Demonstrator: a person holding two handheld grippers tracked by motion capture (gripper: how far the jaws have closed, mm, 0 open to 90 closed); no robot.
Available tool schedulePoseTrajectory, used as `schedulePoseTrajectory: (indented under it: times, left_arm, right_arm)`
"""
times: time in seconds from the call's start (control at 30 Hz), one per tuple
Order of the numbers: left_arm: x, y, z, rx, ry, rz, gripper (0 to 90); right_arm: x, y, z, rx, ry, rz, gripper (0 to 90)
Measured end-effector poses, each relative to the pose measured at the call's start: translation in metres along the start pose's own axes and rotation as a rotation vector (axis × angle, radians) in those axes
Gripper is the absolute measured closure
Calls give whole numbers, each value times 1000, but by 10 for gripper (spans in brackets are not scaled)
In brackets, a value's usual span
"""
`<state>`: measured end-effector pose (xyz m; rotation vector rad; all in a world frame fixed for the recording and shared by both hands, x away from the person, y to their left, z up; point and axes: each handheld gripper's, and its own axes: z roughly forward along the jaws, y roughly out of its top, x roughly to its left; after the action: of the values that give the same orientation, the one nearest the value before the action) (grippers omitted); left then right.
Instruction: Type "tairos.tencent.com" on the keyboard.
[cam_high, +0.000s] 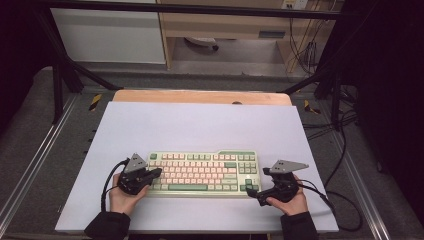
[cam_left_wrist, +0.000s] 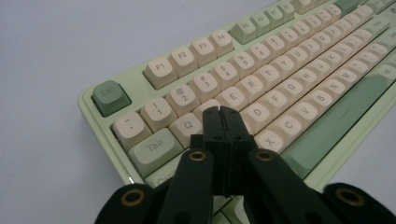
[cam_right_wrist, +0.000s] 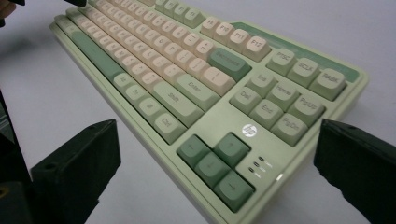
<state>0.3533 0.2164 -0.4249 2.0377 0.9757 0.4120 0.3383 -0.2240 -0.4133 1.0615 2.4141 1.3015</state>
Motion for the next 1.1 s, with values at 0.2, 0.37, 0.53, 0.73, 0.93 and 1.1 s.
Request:
schedulePoseTrajectory:
  times: [0.2,0.37,0.53,0.73,0.93,1.1]
  left_arm:
    - [0,0,0,-2,-5,-2,900]
    - [0,0,-1,-5,-5,-3,900]
    - [0,0,0,-7,-4,-5,900]
    - [1,0,-1,-8,-4,-5,900]
    - [1,0,0,-7,-6,-5,900]
    - [0,0,0,-8,-9,-6,900]
  right_arm:
    - [13,9,10,-5,18,-10,173]
    - [20,14,19,-4,56,-6,304]
    - [26,20,26,2,76,-4,401]
    - [35,29,38,8,91,-19,496]
    - [45,39,50,18,104,-27,599]
    - [50,44,59,13,95,-32,701]
